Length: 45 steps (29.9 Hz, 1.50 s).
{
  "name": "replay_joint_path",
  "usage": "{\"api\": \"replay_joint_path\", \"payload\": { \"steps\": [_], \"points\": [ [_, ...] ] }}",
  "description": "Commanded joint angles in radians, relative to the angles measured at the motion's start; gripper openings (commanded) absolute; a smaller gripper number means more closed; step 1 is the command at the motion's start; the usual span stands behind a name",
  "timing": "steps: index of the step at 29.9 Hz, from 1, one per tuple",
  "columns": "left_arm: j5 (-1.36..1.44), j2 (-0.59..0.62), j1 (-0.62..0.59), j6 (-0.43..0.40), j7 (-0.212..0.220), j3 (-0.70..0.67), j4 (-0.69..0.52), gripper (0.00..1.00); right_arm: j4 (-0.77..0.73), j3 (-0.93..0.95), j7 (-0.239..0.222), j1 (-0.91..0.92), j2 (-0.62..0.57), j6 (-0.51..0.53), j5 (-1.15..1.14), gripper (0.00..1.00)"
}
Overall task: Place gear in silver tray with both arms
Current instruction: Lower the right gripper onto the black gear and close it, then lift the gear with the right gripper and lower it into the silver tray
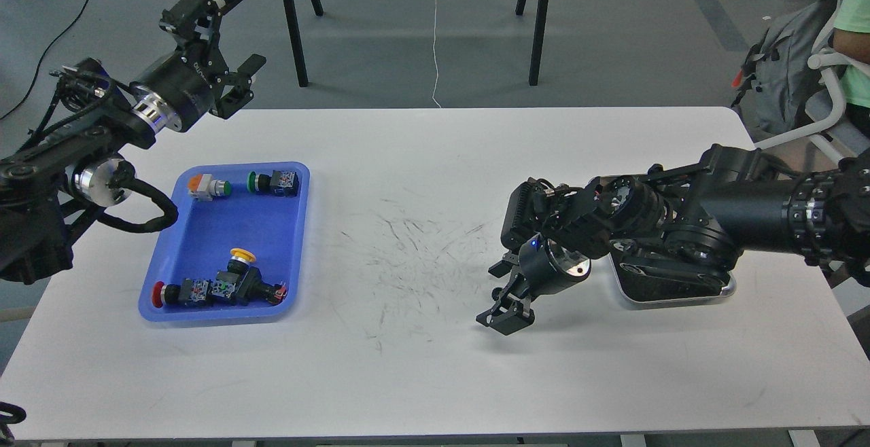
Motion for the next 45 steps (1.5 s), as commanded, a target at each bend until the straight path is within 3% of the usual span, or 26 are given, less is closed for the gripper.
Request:
{"api": "replay_joint_path", "payload": {
  "steps": [1,13,17,19,25,27,37,43,45],
  "points": [
    [0.002,0.000,0.002,0.000,0.000,-0.001,0.000,1.00,-0.014,-0.023,0.000,-0.004,0.001,0.000,-0.007,0.77],
    [0.000,-0.001,0.002,-0.003,0.000,-0.012,0.000,1.00,-0.035,-0.026,0.000,-0.006,0.013,-0.001,-0.009,0.62],
    [0.000,-0.001,0.000,-0.003,0.000,-0.012,0.000,1.00,-0.035,-0.026,0.000,-0.007,0.013,-0.009,-0.010,0.61],
    [0.000,-0.001,0.000,-0.003,0.000,-0.012,0.000,1.00,-0.037,-0.028,0.000,-0.007,0.013,-0.009,-0.010,0.52],
    [0.000,-0.003,0.000,-0.003,0.000,-0.010,0.000,1.00,-0.052,-0.028,0.000,-0.009,0.027,-0.012,-0.010,0.48],
    [0.002,-0.001,0.003,-0.002,0.000,-0.010,0.000,1.00,-0.054,-0.028,0.000,-0.006,0.028,-0.012,-0.010,0.39],
    [0.002,0.000,0.002,-0.002,0.000,-0.007,0.000,1.00,-0.063,-0.029,0.000,-0.001,0.028,-0.014,-0.038,0.20],
    [0.002,0.000,0.000,-0.003,0.000,-0.004,0.000,1.00,-0.077,-0.029,0.000,0.001,0.028,-0.014,-0.040,0.03],
    [0.002,0.000,0.000,-0.002,0.000,-0.004,0.000,1.00,-0.081,-0.028,0.000,0.004,0.028,-0.014,-0.040,0.02]
  ]
}}
